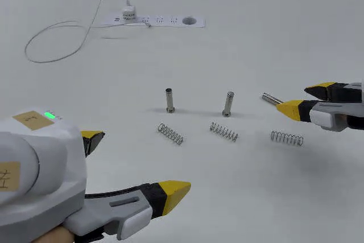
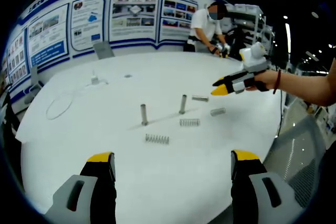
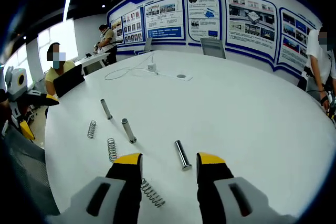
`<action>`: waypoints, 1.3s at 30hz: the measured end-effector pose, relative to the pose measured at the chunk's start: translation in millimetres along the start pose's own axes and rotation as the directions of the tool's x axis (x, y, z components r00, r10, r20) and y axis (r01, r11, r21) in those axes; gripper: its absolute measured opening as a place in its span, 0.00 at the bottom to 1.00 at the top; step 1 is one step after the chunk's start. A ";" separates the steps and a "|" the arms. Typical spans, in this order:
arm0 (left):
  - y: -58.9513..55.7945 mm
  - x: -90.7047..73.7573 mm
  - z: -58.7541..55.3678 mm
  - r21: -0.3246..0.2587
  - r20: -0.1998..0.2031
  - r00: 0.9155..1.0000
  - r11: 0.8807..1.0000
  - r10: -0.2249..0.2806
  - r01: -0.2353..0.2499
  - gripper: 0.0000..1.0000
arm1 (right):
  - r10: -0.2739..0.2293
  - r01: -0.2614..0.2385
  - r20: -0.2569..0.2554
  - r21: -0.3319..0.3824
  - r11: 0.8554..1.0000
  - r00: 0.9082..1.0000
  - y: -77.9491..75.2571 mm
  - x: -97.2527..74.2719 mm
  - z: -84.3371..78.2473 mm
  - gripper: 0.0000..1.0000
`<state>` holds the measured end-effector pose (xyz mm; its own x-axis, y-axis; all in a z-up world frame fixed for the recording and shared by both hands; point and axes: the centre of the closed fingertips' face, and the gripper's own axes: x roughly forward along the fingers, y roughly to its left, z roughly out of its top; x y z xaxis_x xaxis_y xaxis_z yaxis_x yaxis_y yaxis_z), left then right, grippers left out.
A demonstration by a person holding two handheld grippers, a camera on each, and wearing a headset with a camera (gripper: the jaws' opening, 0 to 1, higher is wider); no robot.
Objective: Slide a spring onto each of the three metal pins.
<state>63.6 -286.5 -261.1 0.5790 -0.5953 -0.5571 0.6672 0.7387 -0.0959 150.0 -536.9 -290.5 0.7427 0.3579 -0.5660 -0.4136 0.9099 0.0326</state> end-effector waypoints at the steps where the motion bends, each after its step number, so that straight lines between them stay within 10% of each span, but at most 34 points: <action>1: 0.0 0.3 0.5 0.000 0.001 1.000 1.000 -0.001 0.001 0.93 | -0.001 0.001 -0.002 -0.004 1.000 1.000 -1.2 2.2 0.2 0.41; 39: -3.4 3.4 5.5 0.001 0.002 1.000 1.000 -0.031 0.031 0.91 | 0.067 -0.091 -0.180 -0.125 0.988 0.981 -4.9 76.7 -15.0 0.18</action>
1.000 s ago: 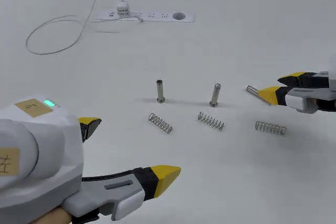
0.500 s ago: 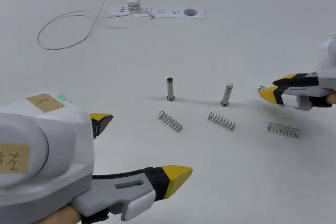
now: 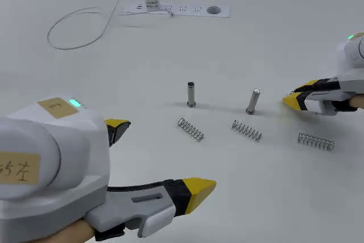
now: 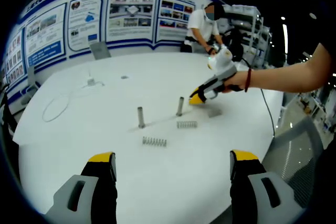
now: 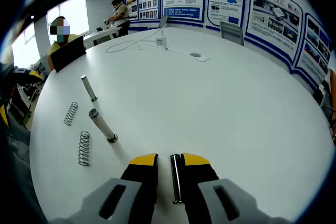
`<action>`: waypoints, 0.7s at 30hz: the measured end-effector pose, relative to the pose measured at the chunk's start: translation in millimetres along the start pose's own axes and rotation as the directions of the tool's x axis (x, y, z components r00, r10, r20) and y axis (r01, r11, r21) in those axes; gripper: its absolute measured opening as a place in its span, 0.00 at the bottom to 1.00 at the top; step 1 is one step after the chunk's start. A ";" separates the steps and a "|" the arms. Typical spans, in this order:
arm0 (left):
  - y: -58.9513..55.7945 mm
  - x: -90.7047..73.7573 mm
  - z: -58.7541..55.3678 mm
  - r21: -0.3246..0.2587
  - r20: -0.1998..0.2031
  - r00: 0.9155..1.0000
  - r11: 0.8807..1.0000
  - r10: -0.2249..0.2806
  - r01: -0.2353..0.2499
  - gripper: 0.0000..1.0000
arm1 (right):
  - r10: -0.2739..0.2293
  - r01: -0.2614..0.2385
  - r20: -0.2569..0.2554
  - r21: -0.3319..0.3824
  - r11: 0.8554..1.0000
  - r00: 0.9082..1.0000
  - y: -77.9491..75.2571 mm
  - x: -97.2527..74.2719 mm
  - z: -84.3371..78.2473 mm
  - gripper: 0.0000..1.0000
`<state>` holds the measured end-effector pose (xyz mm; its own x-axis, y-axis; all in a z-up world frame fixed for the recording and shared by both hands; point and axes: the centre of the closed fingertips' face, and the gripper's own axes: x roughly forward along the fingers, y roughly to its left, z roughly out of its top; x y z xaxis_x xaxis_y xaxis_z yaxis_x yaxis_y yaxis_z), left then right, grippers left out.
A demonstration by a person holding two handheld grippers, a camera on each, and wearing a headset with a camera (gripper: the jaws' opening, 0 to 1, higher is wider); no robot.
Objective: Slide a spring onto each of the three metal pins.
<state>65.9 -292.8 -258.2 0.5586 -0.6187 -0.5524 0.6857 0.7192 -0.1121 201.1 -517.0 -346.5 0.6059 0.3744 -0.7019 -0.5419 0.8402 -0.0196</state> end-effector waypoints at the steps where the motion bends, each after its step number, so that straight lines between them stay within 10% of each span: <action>1: 0.2 -0.1 0.1 0.001 0.000 1.000 1.000 0.001 -0.001 0.91 | 0.000 0.000 -0.003 -0.004 1.000 1.000 0.3 0.4 -0.2 0.18; 21: 0.0 -0.8 2.1 0.008 0.007 1.000 1.000 -0.001 0.001 0.91 | 0.010 -0.010 0.006 -0.024 1.000 1.000 6.4 -8.5 10.7 0.09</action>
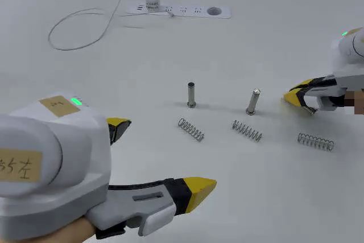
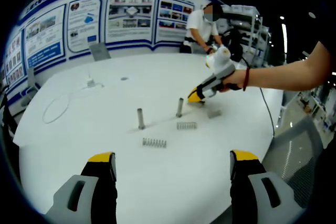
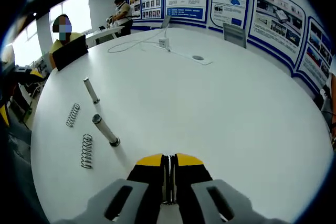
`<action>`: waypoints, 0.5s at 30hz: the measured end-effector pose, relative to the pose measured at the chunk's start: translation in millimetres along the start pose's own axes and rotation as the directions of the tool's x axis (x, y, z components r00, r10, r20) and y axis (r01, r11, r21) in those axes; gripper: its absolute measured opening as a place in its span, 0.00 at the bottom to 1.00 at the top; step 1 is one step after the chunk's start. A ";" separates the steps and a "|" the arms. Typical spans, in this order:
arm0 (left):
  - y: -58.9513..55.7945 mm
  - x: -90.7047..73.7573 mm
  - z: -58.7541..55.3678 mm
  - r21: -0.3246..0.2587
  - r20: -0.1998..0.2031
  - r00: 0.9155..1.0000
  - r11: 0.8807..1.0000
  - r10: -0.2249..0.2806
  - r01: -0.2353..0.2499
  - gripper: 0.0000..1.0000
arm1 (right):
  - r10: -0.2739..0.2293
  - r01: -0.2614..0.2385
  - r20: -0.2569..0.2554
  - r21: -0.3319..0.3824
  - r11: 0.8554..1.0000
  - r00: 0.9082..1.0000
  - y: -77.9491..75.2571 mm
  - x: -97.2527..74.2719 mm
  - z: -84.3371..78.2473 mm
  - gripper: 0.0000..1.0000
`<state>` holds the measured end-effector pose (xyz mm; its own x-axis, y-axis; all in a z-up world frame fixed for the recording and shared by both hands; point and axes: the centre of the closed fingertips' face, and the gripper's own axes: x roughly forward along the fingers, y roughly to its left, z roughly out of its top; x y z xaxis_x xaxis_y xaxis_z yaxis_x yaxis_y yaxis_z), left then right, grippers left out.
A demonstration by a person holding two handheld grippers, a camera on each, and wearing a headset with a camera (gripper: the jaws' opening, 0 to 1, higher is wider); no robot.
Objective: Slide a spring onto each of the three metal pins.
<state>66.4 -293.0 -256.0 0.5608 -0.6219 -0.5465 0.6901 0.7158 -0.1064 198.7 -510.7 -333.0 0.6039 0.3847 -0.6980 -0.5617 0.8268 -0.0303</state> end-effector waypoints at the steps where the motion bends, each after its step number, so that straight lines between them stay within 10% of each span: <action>1: 0.0 0.0 0.1 0.000 0.001 1.000 1.000 0.000 0.000 0.91 | 0.001 -0.001 0.001 -0.003 1.000 1.000 0.7 -1.0 1.3 0.09; 15: -3.1 -2.0 4.9 0.002 0.023 1.000 1.000 -0.007 0.007 0.91 | -0.040 0.039 0.045 0.012 0.999 0.998 -2.4 -20.7 15.8 0.08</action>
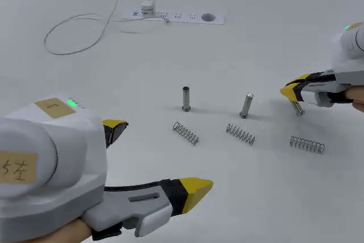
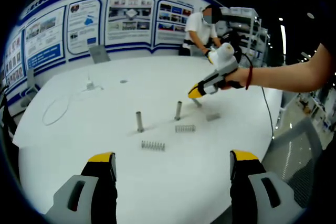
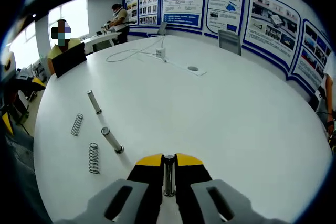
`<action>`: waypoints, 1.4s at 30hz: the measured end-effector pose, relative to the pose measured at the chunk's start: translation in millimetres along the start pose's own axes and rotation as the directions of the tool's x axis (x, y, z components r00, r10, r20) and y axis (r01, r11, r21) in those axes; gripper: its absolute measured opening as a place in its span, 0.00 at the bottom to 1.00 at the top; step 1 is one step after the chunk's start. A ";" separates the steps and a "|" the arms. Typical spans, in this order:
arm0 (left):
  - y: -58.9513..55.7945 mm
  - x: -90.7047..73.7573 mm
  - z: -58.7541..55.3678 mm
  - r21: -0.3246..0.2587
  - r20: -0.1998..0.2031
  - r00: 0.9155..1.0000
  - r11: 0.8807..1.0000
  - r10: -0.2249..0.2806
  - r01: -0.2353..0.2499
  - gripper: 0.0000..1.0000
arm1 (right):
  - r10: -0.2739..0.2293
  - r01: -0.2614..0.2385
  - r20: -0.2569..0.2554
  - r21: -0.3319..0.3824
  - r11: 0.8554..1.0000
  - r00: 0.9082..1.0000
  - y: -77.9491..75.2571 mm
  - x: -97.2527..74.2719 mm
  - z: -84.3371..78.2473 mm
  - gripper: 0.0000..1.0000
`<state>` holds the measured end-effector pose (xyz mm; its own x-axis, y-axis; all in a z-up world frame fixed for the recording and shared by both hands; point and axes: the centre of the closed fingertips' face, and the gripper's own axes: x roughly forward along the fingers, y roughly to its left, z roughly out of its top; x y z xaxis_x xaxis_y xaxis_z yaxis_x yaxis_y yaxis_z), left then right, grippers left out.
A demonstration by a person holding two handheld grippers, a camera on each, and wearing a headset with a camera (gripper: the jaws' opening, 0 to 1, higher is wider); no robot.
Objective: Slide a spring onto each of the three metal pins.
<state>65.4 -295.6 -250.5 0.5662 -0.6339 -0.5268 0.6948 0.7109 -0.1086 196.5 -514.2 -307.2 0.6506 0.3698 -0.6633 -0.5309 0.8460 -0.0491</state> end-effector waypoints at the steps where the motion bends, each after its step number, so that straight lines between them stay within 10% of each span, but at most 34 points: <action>1: -0.2 -0.2 0.5 -0.001 0.003 1.000 1.000 0.000 0.000 0.91 | -0.003 0.003 0.001 0.001 1.000 1.000 -0.4 -1.2 0.2 0.08; 42: -3.3 -9.3 8.1 0.025 0.034 0.999 1.000 0.000 -0.001 0.91 | -0.111 0.115 -0.043 0.112 0.987 0.993 -9.5 -32.0 -19.3 0.09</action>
<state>61.4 -294.5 -238.5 0.5811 -0.6436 -0.4981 0.7050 0.7039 -0.0870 170.3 -541.5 -299.8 0.6813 0.2570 -0.6854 -0.3885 0.9205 -0.0411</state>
